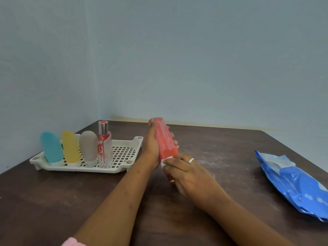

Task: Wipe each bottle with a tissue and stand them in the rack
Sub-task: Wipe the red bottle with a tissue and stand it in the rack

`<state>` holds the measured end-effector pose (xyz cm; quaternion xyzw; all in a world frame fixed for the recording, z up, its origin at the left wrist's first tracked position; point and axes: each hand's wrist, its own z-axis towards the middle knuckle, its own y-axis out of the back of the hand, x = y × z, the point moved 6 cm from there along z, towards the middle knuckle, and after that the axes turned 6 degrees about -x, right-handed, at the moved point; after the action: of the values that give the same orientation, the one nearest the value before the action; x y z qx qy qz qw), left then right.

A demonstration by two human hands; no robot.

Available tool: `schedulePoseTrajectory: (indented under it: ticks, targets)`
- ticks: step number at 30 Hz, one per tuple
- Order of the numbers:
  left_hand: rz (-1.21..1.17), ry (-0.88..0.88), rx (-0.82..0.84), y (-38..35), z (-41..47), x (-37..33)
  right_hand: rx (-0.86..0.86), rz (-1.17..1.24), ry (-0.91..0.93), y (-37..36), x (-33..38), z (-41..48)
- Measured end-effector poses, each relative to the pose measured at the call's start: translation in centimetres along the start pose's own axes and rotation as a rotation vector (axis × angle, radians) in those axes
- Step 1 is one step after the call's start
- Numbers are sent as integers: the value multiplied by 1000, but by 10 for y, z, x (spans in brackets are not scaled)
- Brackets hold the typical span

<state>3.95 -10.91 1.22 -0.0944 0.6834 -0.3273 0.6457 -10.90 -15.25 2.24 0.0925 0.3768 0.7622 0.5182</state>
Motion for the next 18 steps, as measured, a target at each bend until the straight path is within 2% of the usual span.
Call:
schedulePoseTrajectory:
  ticks: [5,9,15,18]
  targets:
    - [-36,-8,200,-18,-15,-7,-48,27,-87,4,-12,-2]
    - [-29,-24,297,-23,-17,-9,-132,48,-152,7,-21,-2]
    - [-2,-65,299,-17,-16,-12,-214,139,-353,6,-40,-6]
    - [17,-83,286,-16,-16,-13,-196,145,-412,4,-48,-9]
